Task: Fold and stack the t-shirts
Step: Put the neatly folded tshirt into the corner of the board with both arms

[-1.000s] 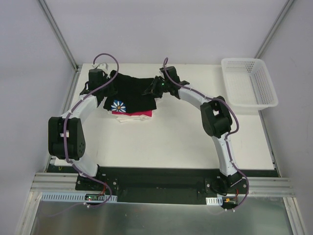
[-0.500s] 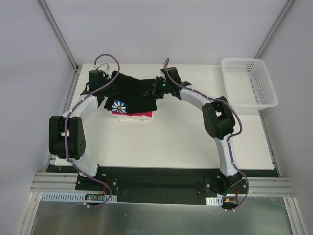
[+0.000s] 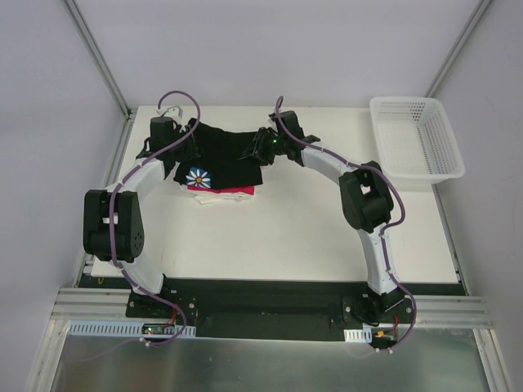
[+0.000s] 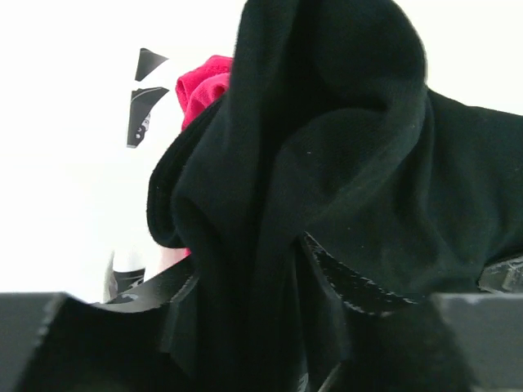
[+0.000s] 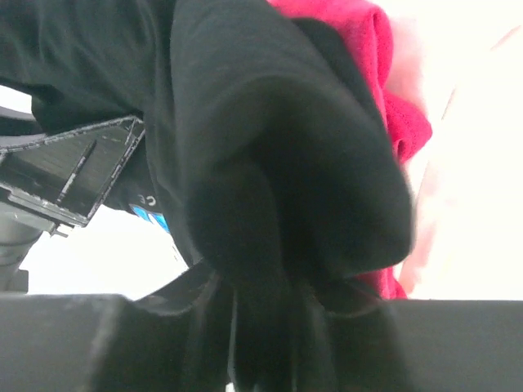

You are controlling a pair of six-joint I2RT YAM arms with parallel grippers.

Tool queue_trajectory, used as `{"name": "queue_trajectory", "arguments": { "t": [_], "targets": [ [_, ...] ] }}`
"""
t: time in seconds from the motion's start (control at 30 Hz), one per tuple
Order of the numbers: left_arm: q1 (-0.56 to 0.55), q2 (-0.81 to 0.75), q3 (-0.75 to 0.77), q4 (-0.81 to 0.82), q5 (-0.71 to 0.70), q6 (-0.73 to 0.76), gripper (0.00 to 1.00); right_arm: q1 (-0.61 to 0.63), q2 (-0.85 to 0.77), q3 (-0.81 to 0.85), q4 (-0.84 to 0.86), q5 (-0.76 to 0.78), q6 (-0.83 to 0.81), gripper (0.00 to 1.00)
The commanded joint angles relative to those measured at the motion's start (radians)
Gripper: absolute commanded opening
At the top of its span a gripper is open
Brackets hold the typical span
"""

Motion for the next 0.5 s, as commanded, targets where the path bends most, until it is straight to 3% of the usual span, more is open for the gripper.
{"name": "queue_trajectory", "arguments": {
  "t": [0.0,0.07,0.1,0.13,0.47],
  "targets": [
    [0.021,0.009,-0.008,0.042,-0.021,-0.013,0.46,-0.011,-0.029,0.035,-0.027,-0.037,-0.006,0.38],
    [0.021,0.011,-0.008,0.036,-0.044,-0.03,0.67,-0.012,-0.029,0.035,-0.025,-0.04,-0.009,0.47],
    [0.019,0.009,-0.006,0.036,-0.047,-0.032,0.88,-0.012,-0.032,0.033,-0.027,-0.039,-0.011,0.49],
    [0.021,0.009,-0.008,0.036,-0.045,-0.033,0.99,-0.014,-0.033,0.033,-0.028,-0.037,-0.011,0.51],
    [0.031,-0.055,0.014,-0.001,-0.09,-0.02,0.99,-0.093,-0.013,0.1,-0.078,-0.01,-0.095,0.61]
  ]
}}
